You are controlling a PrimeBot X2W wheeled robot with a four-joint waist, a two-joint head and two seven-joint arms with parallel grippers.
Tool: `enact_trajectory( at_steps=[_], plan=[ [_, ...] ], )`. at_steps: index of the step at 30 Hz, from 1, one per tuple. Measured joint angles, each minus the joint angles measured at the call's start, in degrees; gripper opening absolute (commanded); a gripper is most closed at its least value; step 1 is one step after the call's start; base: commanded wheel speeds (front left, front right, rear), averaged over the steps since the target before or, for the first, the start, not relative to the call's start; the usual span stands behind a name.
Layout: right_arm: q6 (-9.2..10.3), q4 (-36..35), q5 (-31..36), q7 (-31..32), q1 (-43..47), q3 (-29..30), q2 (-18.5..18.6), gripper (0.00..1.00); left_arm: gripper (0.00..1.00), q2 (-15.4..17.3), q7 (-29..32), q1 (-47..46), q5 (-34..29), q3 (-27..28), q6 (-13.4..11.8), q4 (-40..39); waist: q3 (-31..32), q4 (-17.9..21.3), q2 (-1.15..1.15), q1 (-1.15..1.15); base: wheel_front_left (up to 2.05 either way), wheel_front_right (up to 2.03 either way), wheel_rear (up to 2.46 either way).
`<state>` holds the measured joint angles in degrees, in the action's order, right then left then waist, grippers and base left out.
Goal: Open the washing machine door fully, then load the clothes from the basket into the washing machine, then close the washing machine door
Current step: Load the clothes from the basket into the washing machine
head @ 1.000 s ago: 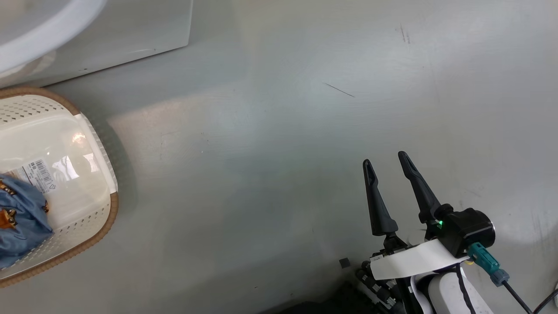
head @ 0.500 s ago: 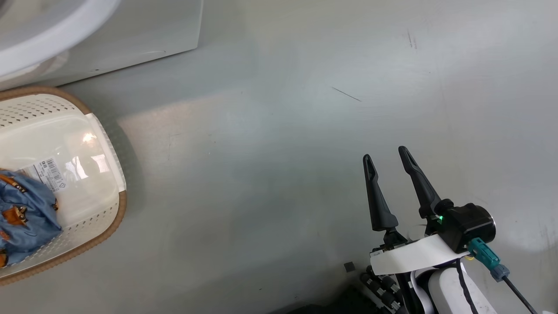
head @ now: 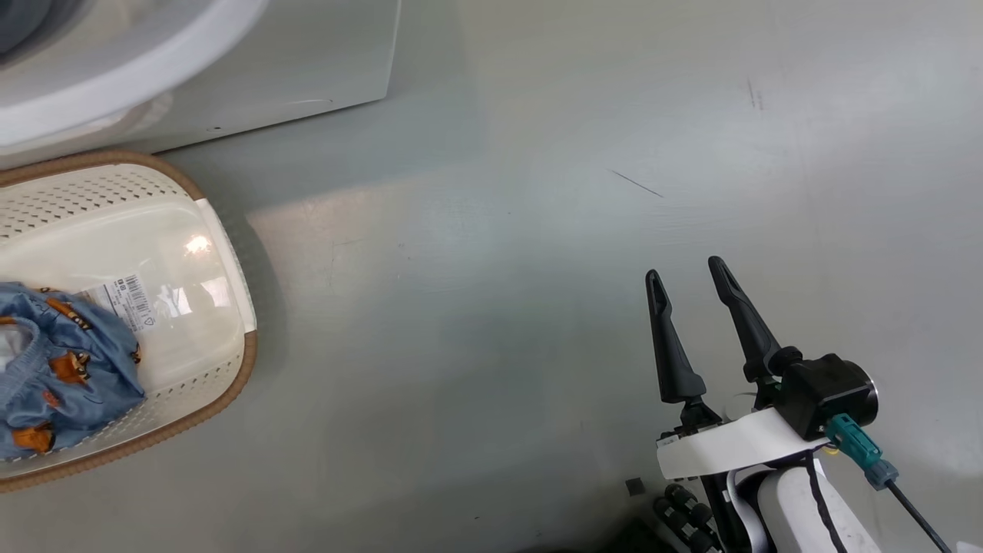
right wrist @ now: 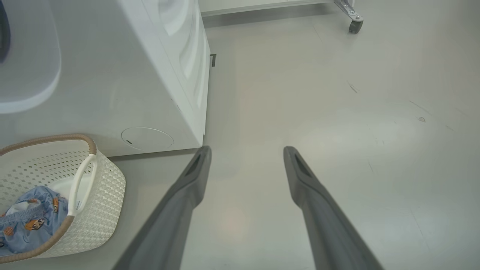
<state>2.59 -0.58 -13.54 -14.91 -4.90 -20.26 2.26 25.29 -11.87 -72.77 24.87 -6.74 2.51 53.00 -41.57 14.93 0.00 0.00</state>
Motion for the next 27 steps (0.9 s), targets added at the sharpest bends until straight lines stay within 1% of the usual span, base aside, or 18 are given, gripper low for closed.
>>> enact_trajectory(
  at_steps=[3, 7, 11, 19, 23, 27],
  plan=[
    [0.00, 0.19, 0.00, 0.00, -0.52, 0.13, 0.01, 1.00, 1.00, -0.52, -0.54, 0.16, 0.03, 0.47, -0.37, 0.30, 0.38, -0.41, 0.00, 0.00, 0.00, 0.00, 0.00],
    [-0.04, 0.88, 0.00, 0.00, -0.60, 0.92, 0.03, 1.00, 1.00, -2.47, -1.38, 1.65, 0.65, 0.88, -1.02, 0.41, 1.16, -1.43, 0.00, 0.00, 0.00, 0.00, 0.00],
    [-0.24, 1.42, 0.01, 0.00, -0.86, 1.34, 0.04, 1.00, 1.00, -4.88, -1.90, 4.29, 1.68, 0.77, -1.02, 0.45, 2.06, -2.65, 0.00, 0.00, 0.00, 0.00, 0.00],
    [-0.69, 2.40, 0.19, 0.00, -1.99, 2.94, 0.10, 1.00, 1.00, -8.22, -2.38, 9.49, 1.59, -0.69, -0.67, 0.41, 4.13, -5.46, 0.00, 0.00, 0.00, 0.00, 0.00],
    [-0.99, 3.20, 0.43, 0.01, -2.36, 3.71, 0.12, 1.00, 1.00, -9.35, -2.41, 11.99, 1.47, -0.83, -0.53, 0.13, 5.43, -6.87, 0.00, 0.00, 0.00, 0.00, 0.00],
    [-1.03, 4.02, 0.44, 0.00, -2.94, 4.86, 0.14, 1.00, 1.00, -11.37, -2.58, 15.29, 1.43, -1.07, -0.51, -0.46, 7.17, -8.09, 0.00, 0.00, 0.00, 0.00, 0.00]
  ],
)
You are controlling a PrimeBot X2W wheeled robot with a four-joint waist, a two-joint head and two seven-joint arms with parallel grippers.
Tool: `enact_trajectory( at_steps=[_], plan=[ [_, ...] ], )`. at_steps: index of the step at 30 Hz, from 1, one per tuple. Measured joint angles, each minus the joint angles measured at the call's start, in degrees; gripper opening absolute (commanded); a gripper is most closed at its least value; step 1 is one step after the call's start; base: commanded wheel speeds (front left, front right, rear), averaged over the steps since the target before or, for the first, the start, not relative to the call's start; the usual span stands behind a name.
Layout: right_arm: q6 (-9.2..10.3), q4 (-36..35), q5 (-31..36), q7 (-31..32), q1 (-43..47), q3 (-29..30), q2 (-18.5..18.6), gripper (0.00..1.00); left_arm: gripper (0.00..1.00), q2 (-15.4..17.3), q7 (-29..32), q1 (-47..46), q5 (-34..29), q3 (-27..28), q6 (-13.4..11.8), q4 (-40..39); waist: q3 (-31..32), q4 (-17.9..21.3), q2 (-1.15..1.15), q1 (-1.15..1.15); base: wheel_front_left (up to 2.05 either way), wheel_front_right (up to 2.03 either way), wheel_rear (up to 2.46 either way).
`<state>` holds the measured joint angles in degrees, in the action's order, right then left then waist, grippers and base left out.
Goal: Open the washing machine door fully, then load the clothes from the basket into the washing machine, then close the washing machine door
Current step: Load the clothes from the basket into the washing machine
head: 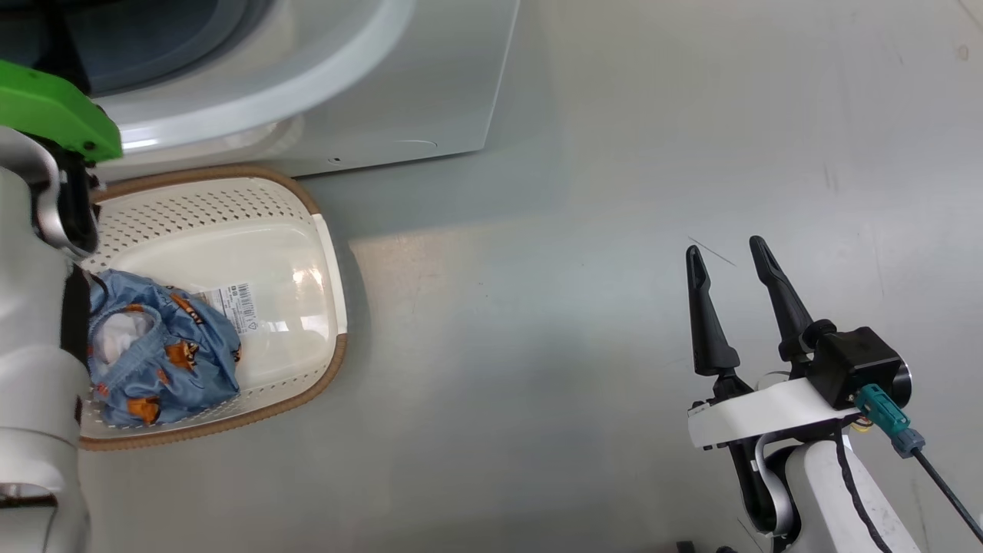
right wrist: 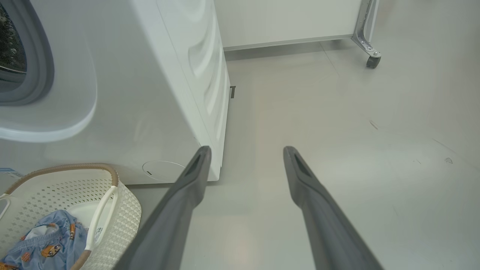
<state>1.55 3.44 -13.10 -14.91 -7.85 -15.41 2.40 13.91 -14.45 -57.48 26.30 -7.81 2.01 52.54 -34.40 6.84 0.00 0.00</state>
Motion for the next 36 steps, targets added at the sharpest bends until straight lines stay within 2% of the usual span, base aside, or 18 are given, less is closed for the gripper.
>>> enact_trajectory(
  at_steps=[8, 14, 28, 36],
  plan=[
    [-1.47, 2.08, 0.79, 0.01, 0.02, 1.40, 0.08, 1.00, 1.00, -3.43, 0.00, 8.88, -0.47, 0.25, 0.57, -5.44, 4.41, -2.36, 0.00, 0.00, 0.00, 0.00, 0.00],
    [-2.45, 3.36, 1.14, 0.00, 0.10, 2.31, 0.12, 1.00, 1.00, -5.82, 0.01, 19.13, 0.40, 3.03, 0.57, -8.32, 8.60, -3.74, 0.00, 0.00, 0.00, 0.00, 0.00],
    [-4.53, 6.30, 1.22, 0.01, 6.34, 4.22, 0.09, 1.00, 1.00, -9.24, 0.01, 40.30, -0.67, 5.91, 1.07, -16.08, 19.67, -5.42, 0.00, 0.00, 0.00, 0.00, 0.00],
    [-5.26, 6.37, 1.65, 0.01, 8.98, 5.03, -0.01, 1.00, 1.00, -9.38, 0.01, 48.97, -3.81, 6.32, 1.01, -20.63, 24.90, -6.33, 0.00, 0.00, 0.00, 0.00, 0.00]
  ],
)
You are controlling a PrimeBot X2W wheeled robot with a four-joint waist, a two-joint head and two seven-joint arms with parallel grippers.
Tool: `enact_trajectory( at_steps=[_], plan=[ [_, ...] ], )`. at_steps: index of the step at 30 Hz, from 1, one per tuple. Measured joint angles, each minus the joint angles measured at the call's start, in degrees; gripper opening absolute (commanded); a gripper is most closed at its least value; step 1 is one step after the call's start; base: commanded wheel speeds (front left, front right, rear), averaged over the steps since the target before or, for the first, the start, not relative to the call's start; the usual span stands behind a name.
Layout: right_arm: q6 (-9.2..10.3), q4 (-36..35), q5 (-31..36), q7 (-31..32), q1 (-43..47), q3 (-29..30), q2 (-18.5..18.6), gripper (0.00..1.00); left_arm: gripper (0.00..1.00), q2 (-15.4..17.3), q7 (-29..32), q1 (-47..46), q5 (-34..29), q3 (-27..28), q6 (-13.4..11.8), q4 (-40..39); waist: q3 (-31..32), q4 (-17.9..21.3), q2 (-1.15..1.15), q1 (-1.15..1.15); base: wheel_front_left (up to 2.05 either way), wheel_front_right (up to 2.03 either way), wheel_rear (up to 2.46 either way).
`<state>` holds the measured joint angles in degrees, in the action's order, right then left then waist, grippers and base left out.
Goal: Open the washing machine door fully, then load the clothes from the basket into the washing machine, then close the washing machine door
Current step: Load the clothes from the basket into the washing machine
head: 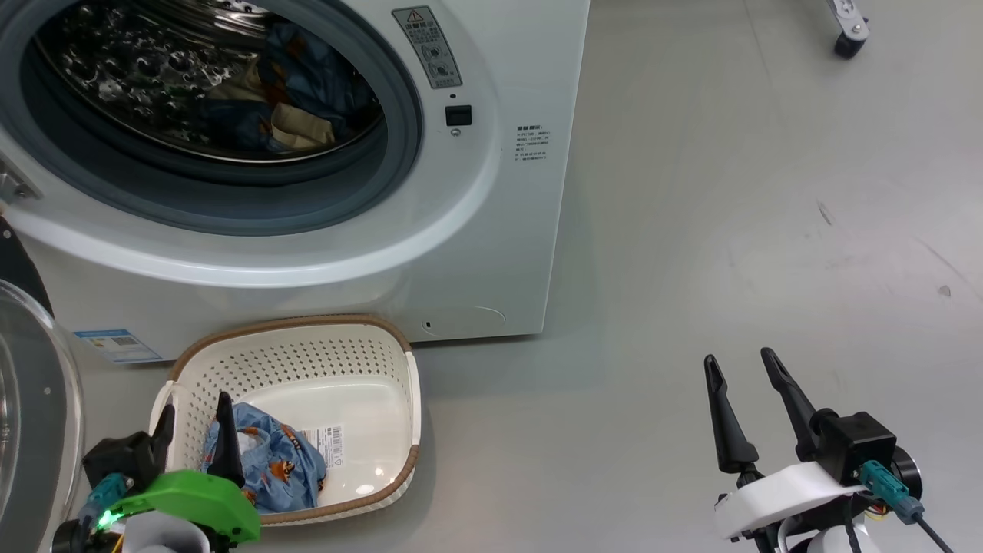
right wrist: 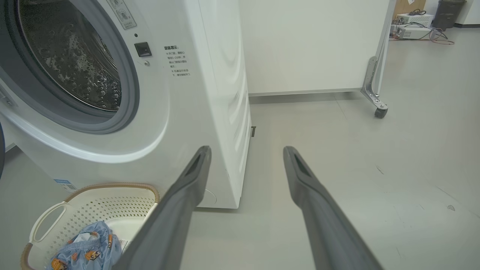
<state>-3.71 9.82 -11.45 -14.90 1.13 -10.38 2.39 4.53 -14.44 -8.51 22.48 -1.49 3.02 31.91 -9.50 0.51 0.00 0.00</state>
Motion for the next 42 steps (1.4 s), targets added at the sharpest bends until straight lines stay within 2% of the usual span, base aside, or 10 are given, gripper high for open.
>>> enact_trajectory(
  at_steps=[10, 17, 29, 42],
  plan=[
    [-1.51, 0.27, 0.89, 0.00, 2.53, 0.90, -0.08, 1.00, 1.00, -0.89, 0.01, 9.91, -1.51, 1.24, 0.04, -5.88, 4.99, -1.79, 0.00, 0.00, 0.00, 0.00, 0.00],
    [-1.82, 0.26, 1.45, 0.00, 4.32, 1.00, -0.05, 1.00, 1.00, -1.19, 0.01, 14.01, -2.27, 2.58, 0.04, -10.79, 6.79, -2.41, 0.00, 0.00, 0.00, 0.00, 0.00],
    [-2.31, -0.32, 1.94, 0.00, 4.44, 1.62, -0.04, 1.00, 1.00, -1.48, 0.01, 17.39, -3.31, 4.60, 0.07, -16.26, 6.24, -2.15, 0.00, 0.00, 0.00, 0.00, 0.00],
    [-2.74, -2.35, 2.60, 0.00, 4.03, 0.47, -0.07, 1.00, 1.00, -1.25, 0.01, 16.44, -3.25, 5.01, 3.07, -15.57, 1.33, -0.32, 0.00, 0.00, 0.00, 0.00, 0.00]
  ],
)
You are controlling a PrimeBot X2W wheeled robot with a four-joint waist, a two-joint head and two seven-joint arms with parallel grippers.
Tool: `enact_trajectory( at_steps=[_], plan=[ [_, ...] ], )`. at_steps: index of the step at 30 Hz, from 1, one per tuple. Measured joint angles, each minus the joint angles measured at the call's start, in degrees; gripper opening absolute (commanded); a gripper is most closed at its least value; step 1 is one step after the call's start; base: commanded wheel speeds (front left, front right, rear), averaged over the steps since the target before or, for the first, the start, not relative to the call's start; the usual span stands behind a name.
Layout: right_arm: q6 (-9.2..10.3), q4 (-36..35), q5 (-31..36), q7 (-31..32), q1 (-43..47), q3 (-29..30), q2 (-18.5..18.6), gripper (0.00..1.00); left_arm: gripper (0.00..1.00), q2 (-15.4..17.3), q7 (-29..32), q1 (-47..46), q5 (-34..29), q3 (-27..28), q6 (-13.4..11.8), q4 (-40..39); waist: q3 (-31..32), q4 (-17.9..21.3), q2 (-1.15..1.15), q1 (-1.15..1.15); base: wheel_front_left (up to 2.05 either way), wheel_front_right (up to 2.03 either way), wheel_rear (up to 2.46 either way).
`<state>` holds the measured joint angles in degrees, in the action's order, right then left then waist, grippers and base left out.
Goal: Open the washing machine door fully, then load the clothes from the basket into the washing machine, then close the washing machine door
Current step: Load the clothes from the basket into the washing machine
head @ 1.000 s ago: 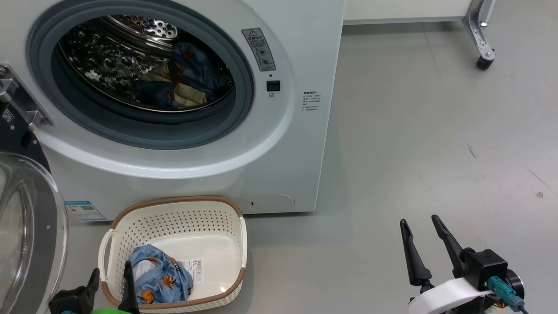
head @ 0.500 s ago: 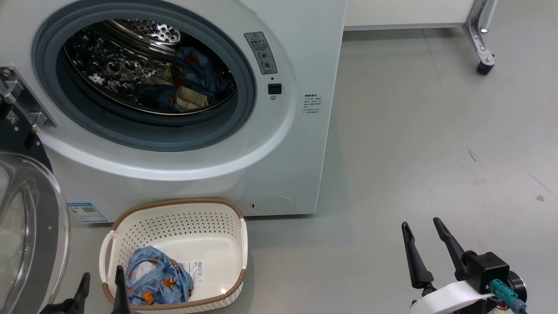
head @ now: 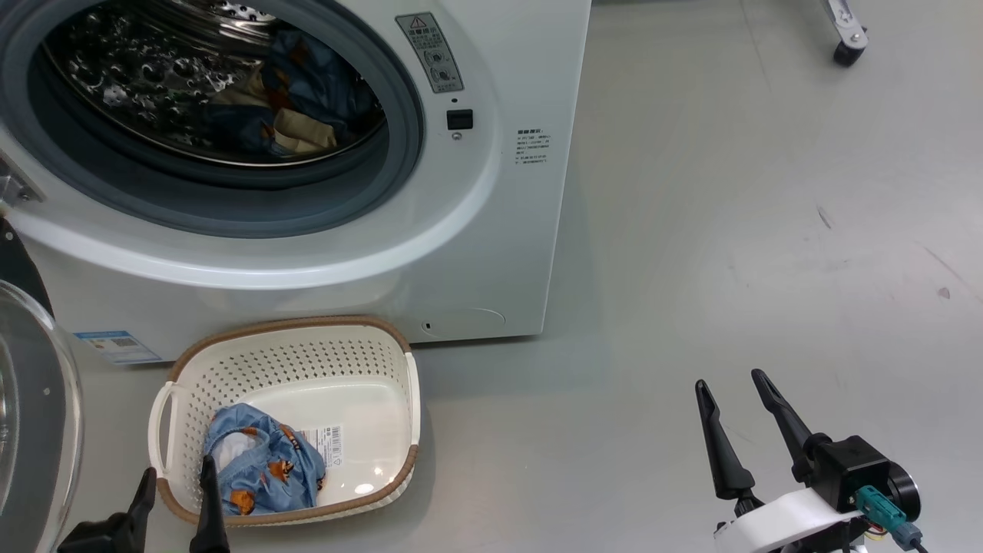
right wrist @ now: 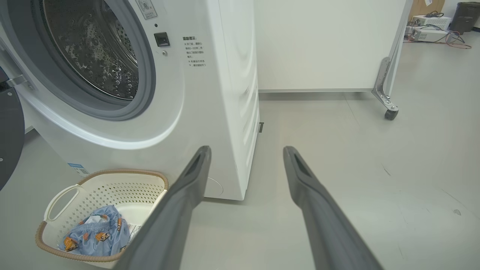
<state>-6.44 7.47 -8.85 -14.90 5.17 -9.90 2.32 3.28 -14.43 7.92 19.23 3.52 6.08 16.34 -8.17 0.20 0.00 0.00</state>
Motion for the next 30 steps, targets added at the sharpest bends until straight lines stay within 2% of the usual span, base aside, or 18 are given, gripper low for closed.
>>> enact_trajectory(
  at_steps=[5, 9, 15, 23, 30],
  plan=[
    [0.00, -0.70, 0.58, 0.00, -0.99, -0.41, 0.01, 1.00, 1.00, 1.53, 0.09, -3.53, -0.31, -2.50, 0.27, 1.97, -3.30, 0.99, 0.00, 0.00, 0.00, 0.00, 0.00],
    [0.00, -1.72, 0.56, 0.00, -3.29, -1.31, 0.01, 1.00, 1.00, 2.96, 3.20, -5.69, -0.55, -3.83, 0.48, 4.01, -6.23, 1.89, 0.00, 0.00, 0.00, 0.00, 0.00],
    [0.11, -2.82, 0.00, 0.00, -6.22, -2.23, 0.02, 1.00, 1.00, 4.23, 8.02, -9.80, 1.45, -2.05, 0.51, 7.48, -10.78, 3.47, 0.00, 0.00, 0.00, 0.00, 0.00],
    [1.63, -3.65, -0.73, 0.00, -8.68, -3.02, 0.05, 1.00, 1.00, 5.12, 16.40, -16.51, 5.95, -0.18, 0.52, 13.41, -16.46, 5.63, 0.00, 0.01, 0.00, 0.00, 0.00],
    [2.56, -4.01, -0.68, 0.00, -10.03, -3.24, 0.07, 1.00, 1.00, 7.13, 22.42, -22.25, 6.57, 0.14, 0.35, 18.82, -21.00, 6.89, 0.00, 0.01, 0.00, 0.00, 0.00]
  ],
)
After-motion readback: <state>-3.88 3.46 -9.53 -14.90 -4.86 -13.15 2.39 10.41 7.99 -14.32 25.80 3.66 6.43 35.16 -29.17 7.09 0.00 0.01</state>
